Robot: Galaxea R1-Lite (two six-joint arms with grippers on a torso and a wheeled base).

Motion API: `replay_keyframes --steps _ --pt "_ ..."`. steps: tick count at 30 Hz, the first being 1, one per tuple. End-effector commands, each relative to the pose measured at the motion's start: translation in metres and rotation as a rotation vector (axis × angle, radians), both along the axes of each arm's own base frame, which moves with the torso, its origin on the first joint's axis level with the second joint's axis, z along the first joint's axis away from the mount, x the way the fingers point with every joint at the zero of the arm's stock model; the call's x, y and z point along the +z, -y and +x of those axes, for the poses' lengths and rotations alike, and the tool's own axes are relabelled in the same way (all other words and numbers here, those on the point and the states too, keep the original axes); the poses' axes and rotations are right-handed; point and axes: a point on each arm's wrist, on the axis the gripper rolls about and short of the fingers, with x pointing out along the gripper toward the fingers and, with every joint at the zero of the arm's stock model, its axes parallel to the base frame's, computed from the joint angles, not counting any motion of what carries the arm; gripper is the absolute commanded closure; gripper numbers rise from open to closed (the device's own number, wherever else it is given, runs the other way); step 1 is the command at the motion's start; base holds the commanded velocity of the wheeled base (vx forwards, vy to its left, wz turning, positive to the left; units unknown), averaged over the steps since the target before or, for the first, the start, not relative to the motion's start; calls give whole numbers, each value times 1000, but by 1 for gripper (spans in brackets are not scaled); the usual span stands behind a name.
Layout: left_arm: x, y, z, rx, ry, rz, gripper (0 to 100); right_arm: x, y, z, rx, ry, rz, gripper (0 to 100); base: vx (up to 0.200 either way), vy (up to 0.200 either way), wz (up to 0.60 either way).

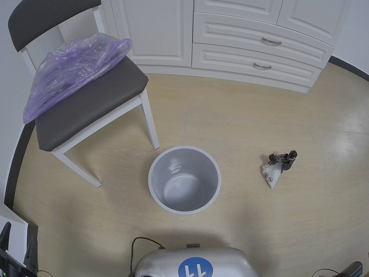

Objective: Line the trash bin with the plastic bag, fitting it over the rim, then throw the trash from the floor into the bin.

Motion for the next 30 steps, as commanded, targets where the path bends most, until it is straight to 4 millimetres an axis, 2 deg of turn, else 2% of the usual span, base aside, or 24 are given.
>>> replay_keyframes --steps 1,5,8,10,12,17,21,24,28,30 --pt "49 0 -15 -56 121 -1 0 -11 0 10 16 -92 -42 0 0 0 0" --pt "62 0 -8 -51 56 88 0 7 0 17 40 -122 -54 0 0 0 0" --pt "89 0 9 -40 -9 131 0 28 0 28 39 -149 -87 0 0 0 0" --pt "96 0 13 -35 -23 143 0 33 0 33 38 -160 -102 0 0 0 0" --pt "112 0 25 -27 -50 193 0 49 -1 47 31 -193 -149 0 0 0 0" --pt "134 -1 46 37 -112 311 0 71 -2 74 31 -265 -186 0 0 0 0" --pt "144 -2 59 83 -167 368 0 80 -2 88 34 -295 -189 0 0 0 0" --pt "158 -3 79 118 -248 427 0 92 -3 106 36 -297 -179 0 0 0 0" --pt "164 -3 94 126 -291 465 0 96 -5 122 50 -284 -156 0 0 0 0" --pt "166 -5 114 185 -356 505 0 99 -9 137 81 -268 -93 0 0 0 0"
